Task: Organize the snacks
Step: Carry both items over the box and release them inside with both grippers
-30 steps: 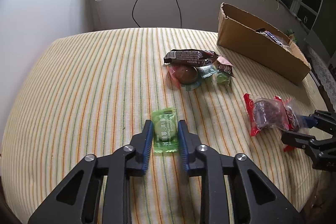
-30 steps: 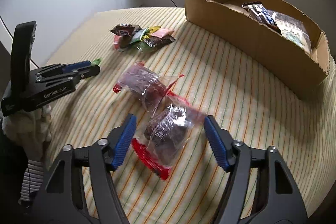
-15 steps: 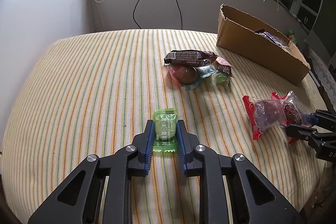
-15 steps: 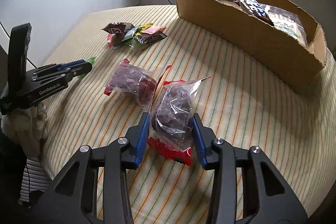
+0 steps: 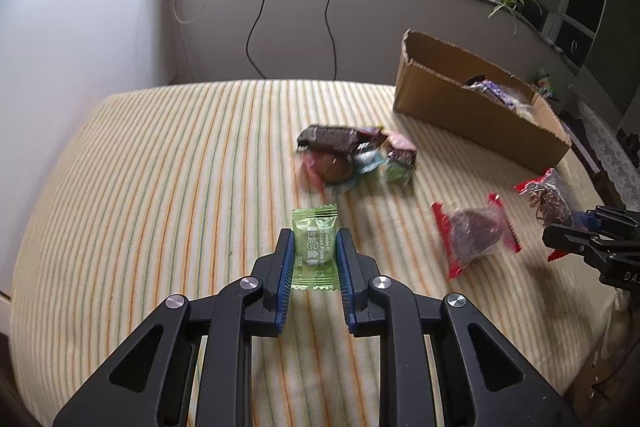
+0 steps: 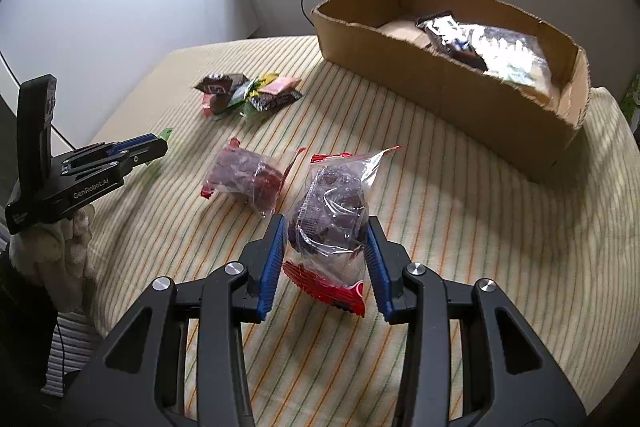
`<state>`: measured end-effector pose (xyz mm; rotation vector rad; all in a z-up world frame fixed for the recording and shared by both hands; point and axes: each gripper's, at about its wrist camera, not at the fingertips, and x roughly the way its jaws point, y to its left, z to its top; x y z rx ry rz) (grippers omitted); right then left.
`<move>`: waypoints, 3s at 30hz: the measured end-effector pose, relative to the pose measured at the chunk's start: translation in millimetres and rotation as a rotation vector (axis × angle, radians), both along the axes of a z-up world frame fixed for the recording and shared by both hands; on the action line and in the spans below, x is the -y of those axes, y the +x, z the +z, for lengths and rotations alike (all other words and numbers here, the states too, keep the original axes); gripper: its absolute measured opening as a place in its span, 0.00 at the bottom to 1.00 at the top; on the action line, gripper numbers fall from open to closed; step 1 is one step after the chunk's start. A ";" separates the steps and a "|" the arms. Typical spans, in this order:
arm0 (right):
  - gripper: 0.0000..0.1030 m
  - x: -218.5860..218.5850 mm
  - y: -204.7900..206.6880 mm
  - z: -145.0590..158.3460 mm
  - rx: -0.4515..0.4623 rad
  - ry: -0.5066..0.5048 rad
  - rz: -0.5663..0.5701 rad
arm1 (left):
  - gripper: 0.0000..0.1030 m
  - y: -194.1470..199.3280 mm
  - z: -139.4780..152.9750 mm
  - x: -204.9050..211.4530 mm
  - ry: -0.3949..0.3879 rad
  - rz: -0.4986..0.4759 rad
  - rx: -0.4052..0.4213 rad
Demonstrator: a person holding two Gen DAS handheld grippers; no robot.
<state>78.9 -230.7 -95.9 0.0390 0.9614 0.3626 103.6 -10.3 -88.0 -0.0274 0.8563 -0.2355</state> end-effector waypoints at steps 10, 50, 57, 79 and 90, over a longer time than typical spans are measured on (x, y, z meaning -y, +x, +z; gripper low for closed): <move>0.39 20.6 8.7 17.1 0.045 0.009 -0.025 | 0.19 17.4 17.6 25.6 -0.013 -0.048 0.035; 0.40 98.5 138.8 39.9 0.110 -0.037 -0.128 | 0.19 140.6 52.9 170.6 -0.022 -0.265 0.085; 0.40 103.7 146.8 33.0 0.098 -0.049 -0.143 | 0.19 150.1 45.9 176.7 -0.023 -0.262 0.064; 0.62 107.2 146.9 37.4 0.124 -0.059 -0.159 | 0.29 150.1 50.7 172.0 -0.022 -0.250 0.068; 0.62 94.8 123.3 56.3 0.143 -0.055 -0.137 | 0.29 125.8 75.7 143.7 -0.044 -0.215 0.113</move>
